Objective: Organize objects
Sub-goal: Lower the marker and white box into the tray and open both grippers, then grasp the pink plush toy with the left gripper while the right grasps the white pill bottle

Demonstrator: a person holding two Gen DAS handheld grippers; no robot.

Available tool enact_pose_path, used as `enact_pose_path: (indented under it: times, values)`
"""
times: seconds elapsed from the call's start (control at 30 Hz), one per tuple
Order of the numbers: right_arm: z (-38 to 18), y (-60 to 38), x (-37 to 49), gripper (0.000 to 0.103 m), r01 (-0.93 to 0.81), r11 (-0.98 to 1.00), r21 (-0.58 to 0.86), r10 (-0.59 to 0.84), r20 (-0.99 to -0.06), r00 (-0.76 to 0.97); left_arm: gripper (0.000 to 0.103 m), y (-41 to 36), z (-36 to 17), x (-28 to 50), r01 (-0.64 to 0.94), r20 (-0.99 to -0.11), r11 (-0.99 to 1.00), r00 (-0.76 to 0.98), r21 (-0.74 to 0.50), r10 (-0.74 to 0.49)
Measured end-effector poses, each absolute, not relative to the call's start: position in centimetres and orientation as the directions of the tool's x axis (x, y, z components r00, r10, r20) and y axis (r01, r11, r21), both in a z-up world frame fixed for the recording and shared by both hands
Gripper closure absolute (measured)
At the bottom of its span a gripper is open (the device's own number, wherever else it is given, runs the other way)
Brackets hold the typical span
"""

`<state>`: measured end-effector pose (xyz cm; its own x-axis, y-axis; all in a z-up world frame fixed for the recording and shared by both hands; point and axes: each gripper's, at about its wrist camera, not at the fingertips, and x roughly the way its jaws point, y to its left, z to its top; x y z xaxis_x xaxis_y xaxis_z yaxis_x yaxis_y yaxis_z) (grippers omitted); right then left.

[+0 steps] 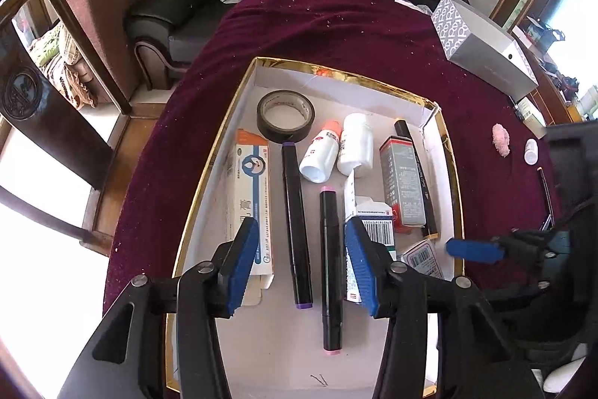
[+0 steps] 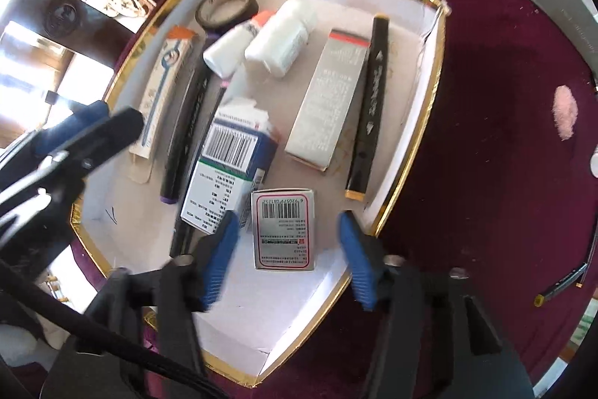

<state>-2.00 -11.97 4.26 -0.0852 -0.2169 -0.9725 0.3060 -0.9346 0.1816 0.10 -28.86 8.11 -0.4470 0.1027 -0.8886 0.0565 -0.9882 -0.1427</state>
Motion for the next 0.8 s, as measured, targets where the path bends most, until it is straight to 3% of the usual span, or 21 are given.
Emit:
enact_pose_path:
  times: [0.47,0.8]
  values:
    - [7.6,-1.3,-2.0,0.039,0.12,-0.925,0.36,-0.378,-0.903,-0.205,0.057,-24.0,9.6,0.3,0.03,-0.897,-0.994,-0.434,-0.105,0.082]
    - [6.5,15.1,-1.6,0.039,-0.14,-0.914,0.381,-0.329,-0.897,-0.297,0.055,-14.1,9.5,-3.0,-0.06,-0.904,-0.971,-0.356,-0.231,0.237]
